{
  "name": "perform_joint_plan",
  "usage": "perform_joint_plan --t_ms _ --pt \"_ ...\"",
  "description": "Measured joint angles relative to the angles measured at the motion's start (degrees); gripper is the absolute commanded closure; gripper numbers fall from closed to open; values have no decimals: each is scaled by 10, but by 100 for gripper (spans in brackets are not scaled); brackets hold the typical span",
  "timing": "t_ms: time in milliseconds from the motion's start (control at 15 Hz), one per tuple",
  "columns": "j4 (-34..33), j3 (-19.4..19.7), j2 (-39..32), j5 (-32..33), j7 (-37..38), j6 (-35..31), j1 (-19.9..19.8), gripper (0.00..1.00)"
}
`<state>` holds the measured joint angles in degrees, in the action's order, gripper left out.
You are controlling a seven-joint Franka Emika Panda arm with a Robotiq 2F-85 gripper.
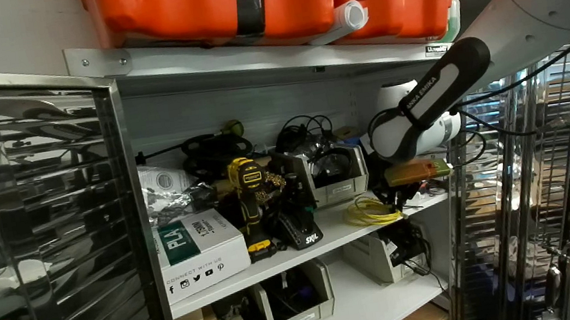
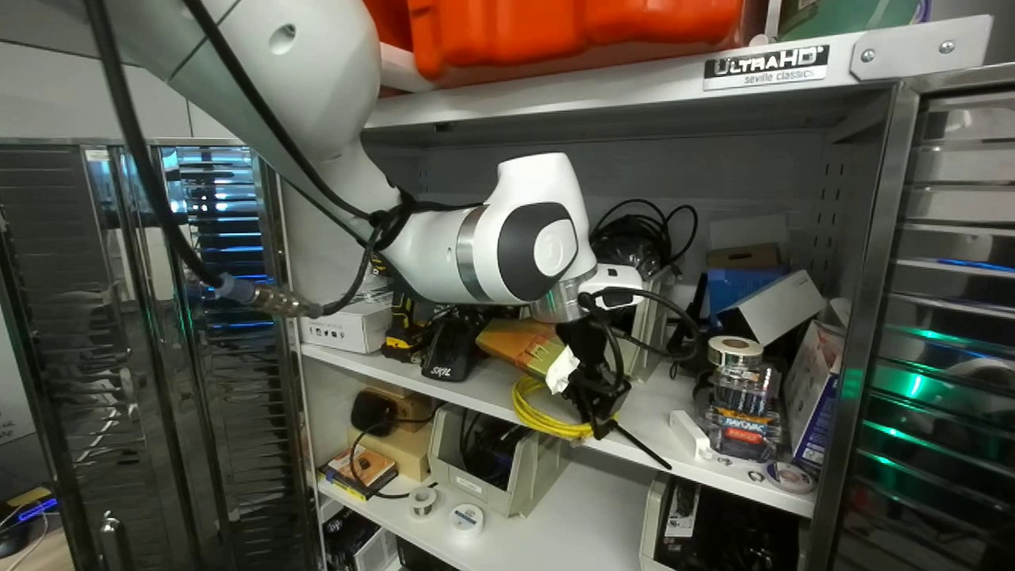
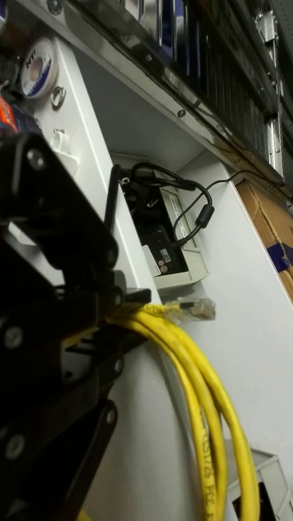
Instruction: Pick up the yellow cable and put it in the cable box.
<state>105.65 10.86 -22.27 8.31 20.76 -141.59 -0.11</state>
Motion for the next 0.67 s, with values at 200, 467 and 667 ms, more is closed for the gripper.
perform_joint_plan --t_ms 200,467,667 --pt "7 7 4 34 8 2 1 88" --pt "58 21 37 81 11 -43 1 89" --pt "123 30 79 127 23 -123 1 90"
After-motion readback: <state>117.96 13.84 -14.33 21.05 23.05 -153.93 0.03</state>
